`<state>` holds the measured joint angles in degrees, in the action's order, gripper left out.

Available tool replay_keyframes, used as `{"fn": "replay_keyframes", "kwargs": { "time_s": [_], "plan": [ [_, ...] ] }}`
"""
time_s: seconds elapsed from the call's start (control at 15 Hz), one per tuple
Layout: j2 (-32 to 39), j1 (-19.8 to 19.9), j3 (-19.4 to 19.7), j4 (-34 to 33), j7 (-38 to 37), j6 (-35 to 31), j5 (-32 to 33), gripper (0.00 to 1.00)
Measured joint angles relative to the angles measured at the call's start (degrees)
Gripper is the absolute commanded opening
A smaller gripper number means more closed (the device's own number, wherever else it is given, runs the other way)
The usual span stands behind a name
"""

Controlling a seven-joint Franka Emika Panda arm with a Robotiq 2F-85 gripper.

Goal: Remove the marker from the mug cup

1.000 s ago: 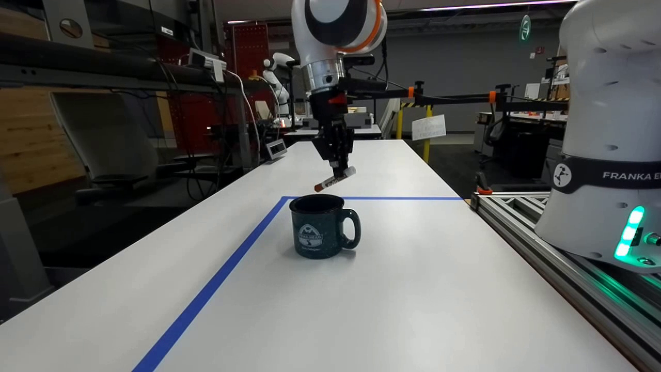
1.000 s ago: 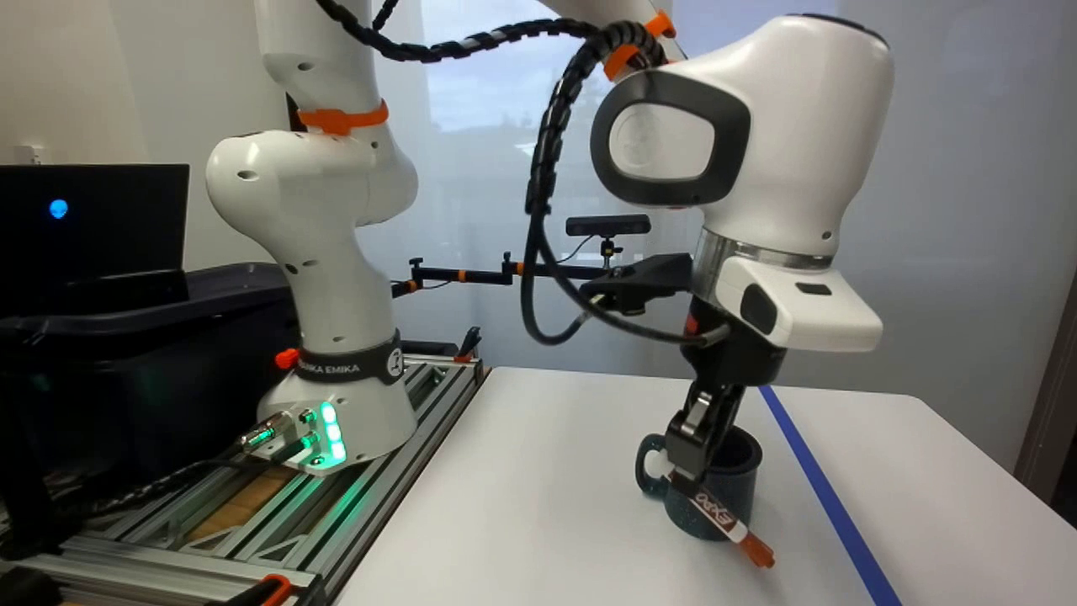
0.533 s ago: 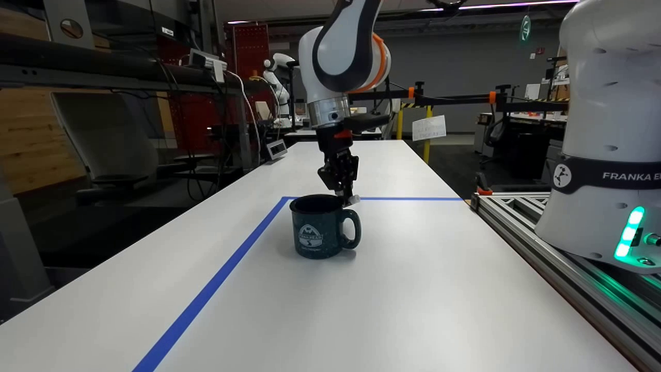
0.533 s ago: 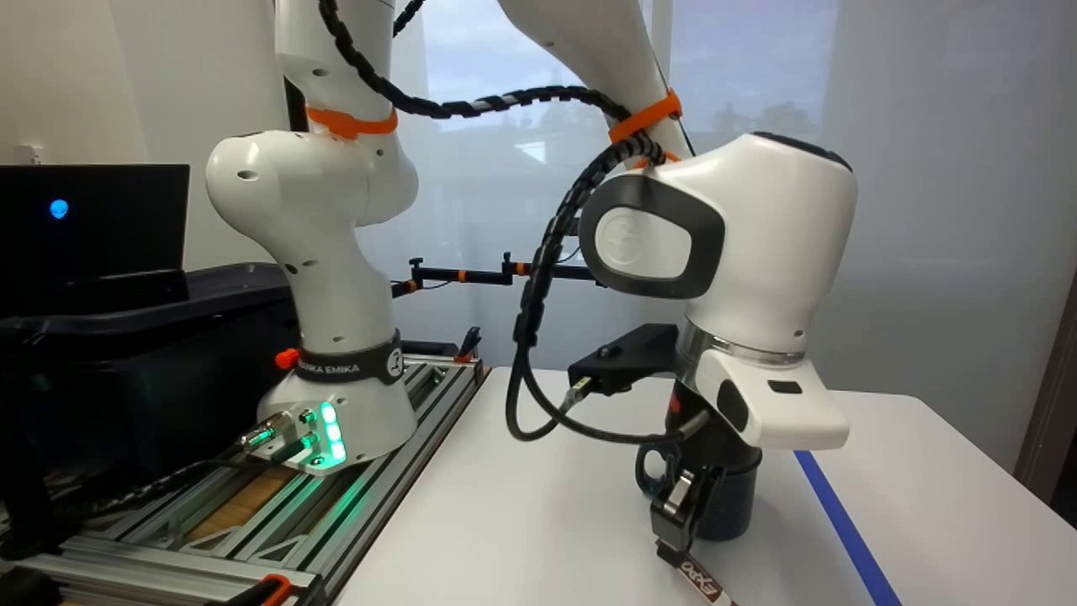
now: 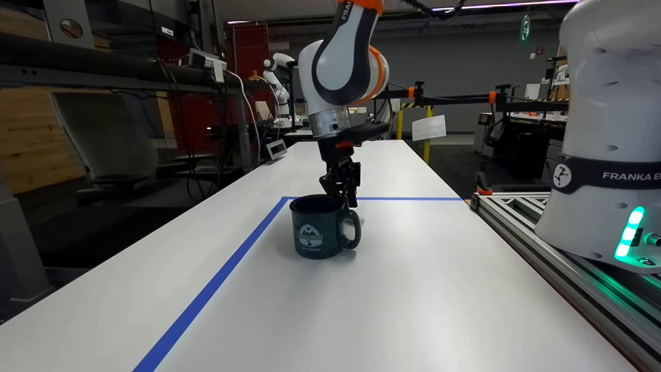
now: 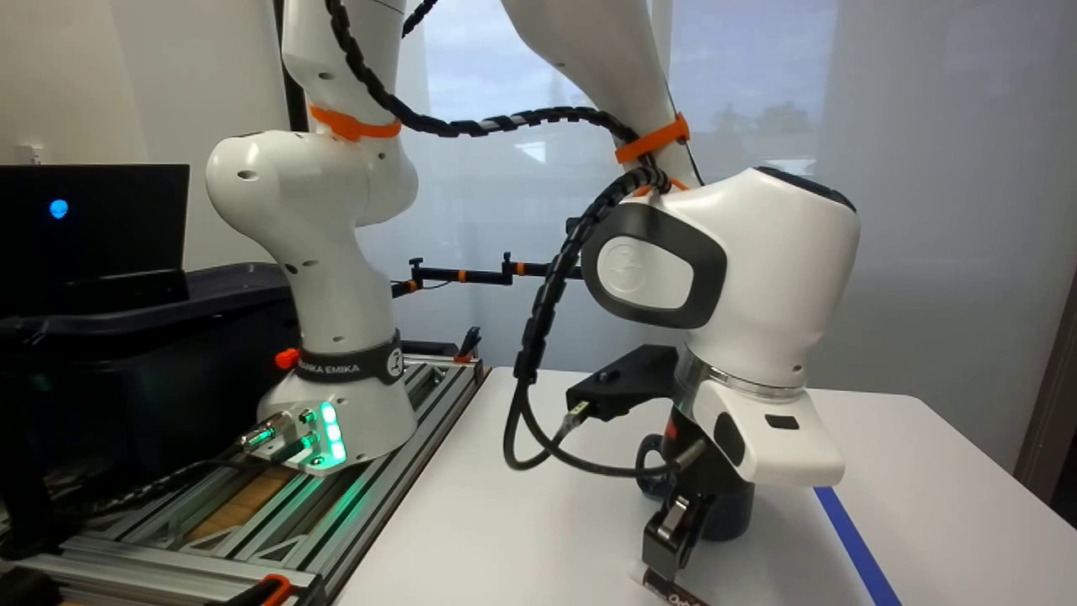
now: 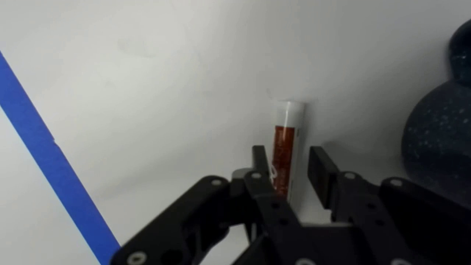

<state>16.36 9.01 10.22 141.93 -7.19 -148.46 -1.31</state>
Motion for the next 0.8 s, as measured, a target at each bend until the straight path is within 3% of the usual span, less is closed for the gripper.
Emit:
{"fn": "replay_keyframes", "kwargs": {
  "time_s": [0.27, 0.8],
  "plan": [
    [-1.8, -0.1, 0.5, -0.2, 0.0, 0.1, 0.6, 0.98],
    [-14.1, -2.1, -0.9, 1.2, 1.4, 9.0, 10.5, 1.00]
  ]
}}
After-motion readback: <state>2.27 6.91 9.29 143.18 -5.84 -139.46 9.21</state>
